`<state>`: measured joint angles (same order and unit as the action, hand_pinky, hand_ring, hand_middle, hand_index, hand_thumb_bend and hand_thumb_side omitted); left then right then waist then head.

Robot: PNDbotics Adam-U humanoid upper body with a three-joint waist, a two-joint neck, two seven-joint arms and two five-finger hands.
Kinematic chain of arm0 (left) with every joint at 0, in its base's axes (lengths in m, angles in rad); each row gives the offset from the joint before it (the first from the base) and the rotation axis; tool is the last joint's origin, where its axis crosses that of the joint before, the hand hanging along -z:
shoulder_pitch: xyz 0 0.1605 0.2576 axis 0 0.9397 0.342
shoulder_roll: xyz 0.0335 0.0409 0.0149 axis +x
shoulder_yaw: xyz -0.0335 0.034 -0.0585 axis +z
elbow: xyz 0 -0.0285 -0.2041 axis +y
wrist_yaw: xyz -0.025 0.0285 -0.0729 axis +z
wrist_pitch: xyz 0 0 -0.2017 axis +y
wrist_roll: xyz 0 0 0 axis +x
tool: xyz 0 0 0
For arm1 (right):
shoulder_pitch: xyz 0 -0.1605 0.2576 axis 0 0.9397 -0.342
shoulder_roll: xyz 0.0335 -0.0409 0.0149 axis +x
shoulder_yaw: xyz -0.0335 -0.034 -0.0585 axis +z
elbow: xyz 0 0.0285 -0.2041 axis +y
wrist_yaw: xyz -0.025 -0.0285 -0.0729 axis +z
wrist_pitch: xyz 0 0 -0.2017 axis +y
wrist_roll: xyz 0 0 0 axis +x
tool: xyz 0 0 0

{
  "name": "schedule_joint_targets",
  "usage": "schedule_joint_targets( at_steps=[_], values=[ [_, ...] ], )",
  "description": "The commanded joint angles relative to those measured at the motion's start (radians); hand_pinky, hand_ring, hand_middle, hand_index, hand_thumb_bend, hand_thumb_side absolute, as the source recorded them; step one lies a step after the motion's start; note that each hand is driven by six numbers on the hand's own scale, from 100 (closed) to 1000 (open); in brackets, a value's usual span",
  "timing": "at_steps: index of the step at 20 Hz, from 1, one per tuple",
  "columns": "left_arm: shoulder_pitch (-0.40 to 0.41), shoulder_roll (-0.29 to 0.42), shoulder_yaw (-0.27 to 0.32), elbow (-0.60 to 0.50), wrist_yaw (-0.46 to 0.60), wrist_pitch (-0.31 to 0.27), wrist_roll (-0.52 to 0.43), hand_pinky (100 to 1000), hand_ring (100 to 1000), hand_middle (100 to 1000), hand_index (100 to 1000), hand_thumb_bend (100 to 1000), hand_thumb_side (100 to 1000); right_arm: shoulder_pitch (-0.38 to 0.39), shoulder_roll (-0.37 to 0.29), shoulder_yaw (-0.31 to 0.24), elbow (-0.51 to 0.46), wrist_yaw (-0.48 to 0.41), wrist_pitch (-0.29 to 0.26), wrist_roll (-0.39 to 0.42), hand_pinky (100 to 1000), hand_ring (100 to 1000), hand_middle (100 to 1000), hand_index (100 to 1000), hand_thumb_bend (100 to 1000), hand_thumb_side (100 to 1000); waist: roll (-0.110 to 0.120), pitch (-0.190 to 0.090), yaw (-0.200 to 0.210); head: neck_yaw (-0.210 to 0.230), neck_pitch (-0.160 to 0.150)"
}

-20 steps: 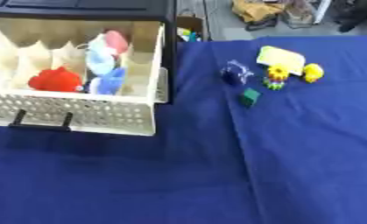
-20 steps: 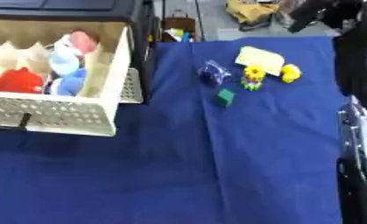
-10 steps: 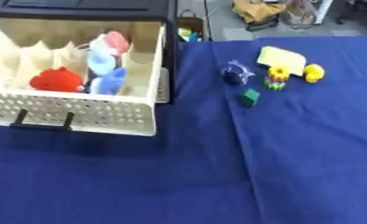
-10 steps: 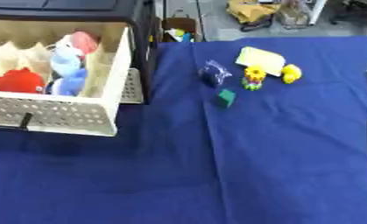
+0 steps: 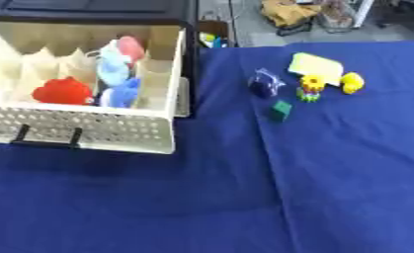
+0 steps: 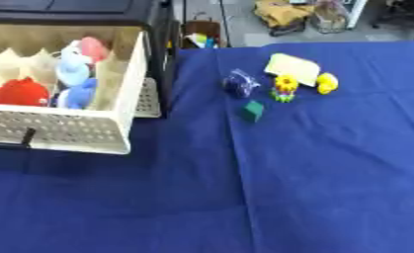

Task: Pick up objects from table and place into drawer.

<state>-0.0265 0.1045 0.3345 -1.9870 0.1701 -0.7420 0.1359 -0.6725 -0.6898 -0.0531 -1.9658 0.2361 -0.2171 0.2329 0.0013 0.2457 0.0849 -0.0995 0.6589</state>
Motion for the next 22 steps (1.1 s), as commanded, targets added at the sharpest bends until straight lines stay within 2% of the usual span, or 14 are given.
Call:
schedule_joint_targets(
  at_steps=[1, 7, 10, 14, 22],
  values=[
    [0.002, 0.009, -0.004, -0.013, 0.005, 0.0, -0.006, 656, 643, 806, 868, 326, 1000, -0.042, -0.08, 0.024, 0.041, 0.054, -0.002, 0.045, 735, 834, 802, 860, 100, 917, 0.001, -0.021, 0.001, -0.003, 0.003],
    [0.007, 0.013, -0.007, -0.013, 0.01, 0.001, -0.009, 656, 644, 806, 868, 326, 1000, -0.122, -0.169, 0.093, 0.176, 0.14, -0.065, 0.121, 789, 846, 827, 898, 100, 911, -0.001, -0.028, 0.002, -0.01, 0.001],
    [0.008, 0.014, -0.008, -0.013, 0.011, 0.004, -0.012, 656, 644, 806, 868, 326, 1000, -0.155, -0.188, 0.13, 0.246, 0.183, -0.105, 0.147, 798, 852, 833, 901, 105, 919, -0.002, -0.03, 0.002, -0.012, -0.002],
    [0.009, 0.015, -0.01, -0.013, 0.014, 0.003, -0.015, 656, 644, 806, 868, 326, 1000, -0.188, -0.18, 0.172, 0.337, 0.243, -0.156, 0.153, 802, 857, 836, 905, 122, 925, -0.002, -0.031, 0.005, -0.015, -0.008],
    [0.011, 0.012, -0.014, -0.013, 0.017, 0.005, -0.021, 657, 644, 807, 867, 326, 1000, -0.239, -0.133, 0.244, 0.455, 0.369, -0.225, 0.136, 814, 868, 845, 902, 122, 936, -0.001, -0.031, 0.009, -0.022, -0.011]
  ],
)
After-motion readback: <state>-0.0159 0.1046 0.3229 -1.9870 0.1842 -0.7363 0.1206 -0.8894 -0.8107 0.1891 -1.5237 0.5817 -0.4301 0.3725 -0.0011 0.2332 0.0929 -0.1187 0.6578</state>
